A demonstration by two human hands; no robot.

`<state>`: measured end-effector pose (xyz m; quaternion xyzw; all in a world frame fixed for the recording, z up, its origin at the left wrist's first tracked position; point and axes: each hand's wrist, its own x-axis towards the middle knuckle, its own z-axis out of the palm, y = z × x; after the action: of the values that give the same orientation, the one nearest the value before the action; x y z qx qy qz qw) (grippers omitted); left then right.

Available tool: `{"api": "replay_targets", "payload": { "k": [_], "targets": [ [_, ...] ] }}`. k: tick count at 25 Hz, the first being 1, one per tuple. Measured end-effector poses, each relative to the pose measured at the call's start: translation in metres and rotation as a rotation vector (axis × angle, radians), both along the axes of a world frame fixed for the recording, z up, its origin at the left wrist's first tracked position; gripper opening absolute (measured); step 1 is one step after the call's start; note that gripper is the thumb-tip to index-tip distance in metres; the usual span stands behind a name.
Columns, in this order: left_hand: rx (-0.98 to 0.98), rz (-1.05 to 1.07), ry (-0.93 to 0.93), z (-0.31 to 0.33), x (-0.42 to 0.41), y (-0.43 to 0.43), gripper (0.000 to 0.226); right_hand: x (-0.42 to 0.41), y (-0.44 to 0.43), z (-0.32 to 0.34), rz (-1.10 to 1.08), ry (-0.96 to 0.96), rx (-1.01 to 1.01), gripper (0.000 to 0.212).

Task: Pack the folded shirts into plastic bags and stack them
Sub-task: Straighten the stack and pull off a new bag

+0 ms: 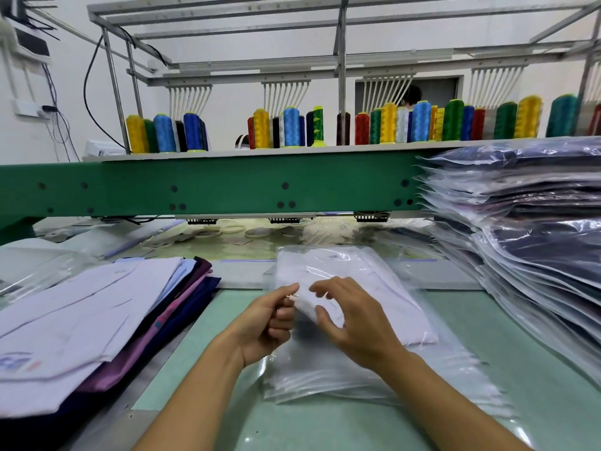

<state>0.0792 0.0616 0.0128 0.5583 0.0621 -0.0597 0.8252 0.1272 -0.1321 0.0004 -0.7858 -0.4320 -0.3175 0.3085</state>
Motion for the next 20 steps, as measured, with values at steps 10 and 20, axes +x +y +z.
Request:
{"api": "replay_targets", "payload": {
  "k": [10,20],
  "targets": [
    [-0.125,-0.003,-0.056,-0.004,0.002,-0.017,0.039,-0.003,0.018,-0.002,-0.139,-0.291,0.023,0.014],
    [-0.351,0.237,-0.134,-0.001,0.004,-0.016,0.03,0.015,-0.005,-0.008,-0.23,-0.038,-0.006,0.015]
  ]
}}
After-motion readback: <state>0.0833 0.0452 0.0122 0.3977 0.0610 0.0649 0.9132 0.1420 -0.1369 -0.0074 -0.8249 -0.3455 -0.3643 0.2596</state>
